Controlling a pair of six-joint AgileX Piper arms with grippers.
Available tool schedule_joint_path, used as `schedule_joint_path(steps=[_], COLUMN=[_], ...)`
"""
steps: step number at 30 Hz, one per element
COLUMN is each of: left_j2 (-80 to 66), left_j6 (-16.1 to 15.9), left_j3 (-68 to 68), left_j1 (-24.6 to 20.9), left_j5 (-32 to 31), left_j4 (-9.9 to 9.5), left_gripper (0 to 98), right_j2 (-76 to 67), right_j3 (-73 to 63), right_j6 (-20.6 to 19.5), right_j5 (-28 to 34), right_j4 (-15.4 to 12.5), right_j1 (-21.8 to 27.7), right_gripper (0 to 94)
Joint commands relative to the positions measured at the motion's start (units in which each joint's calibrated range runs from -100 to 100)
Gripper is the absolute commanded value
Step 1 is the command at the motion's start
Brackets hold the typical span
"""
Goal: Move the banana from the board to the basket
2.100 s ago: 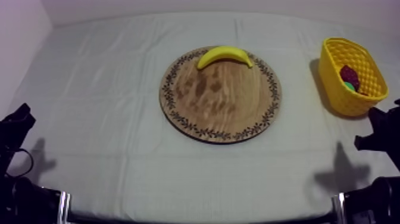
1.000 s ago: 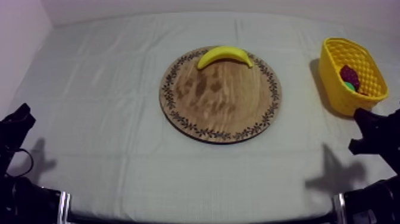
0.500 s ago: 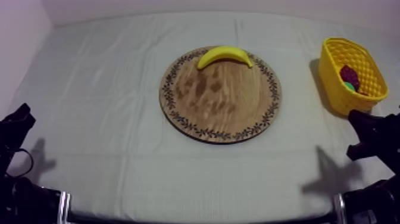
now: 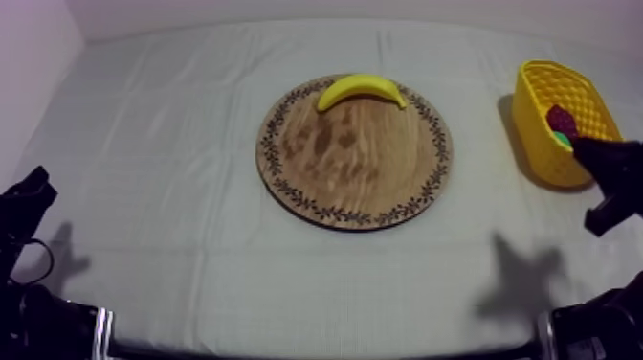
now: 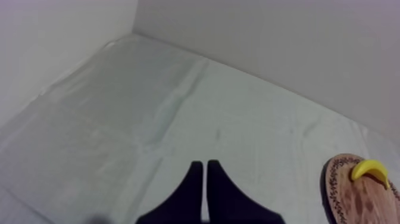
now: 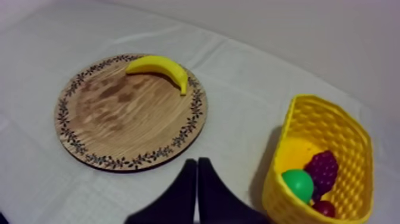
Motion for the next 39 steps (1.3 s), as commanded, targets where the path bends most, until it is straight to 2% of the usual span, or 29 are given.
schedule_joint_path(steps=[1, 7, 21, 35, 39], left_j2=[0.02, 0.02, 0.02, 0.02, 0.02], left_j6=[0.01, 0.01, 0.01, 0.01, 0.01], left_j3=[-0.02, -0.02, -0.02, -0.02, -0.02], left_j1=[-0.02, -0.02, -0.02, -0.02, -0.02], left_j5=[-0.01, -0.01, -0.01, -0.01, -0.01], left_j4=[-0.01, -0.01, -0.01, -0.01, -0.01], left_gripper=[0.1, 0.1, 0.1, 0.1, 0.1], right_j2=[8.80, 22.09, 55.89, 88.82, 94.10], right_j3=[-10.65, -26.43, -61.08, -95.26, -101.09], right_j6=[0.73, 2.36, 9.77, 9.52, 12.07], right_j5=[3.34, 10.67, 22.91, 34.34, 36.08], right_j4=[0.10, 0.19, -3.35, -4.25, -4.66], right_j1=[-0.23, -0.47, -0.09, -3.61, -3.61], right_gripper=[0.5, 0.5, 0.5, 0.7, 0.8])
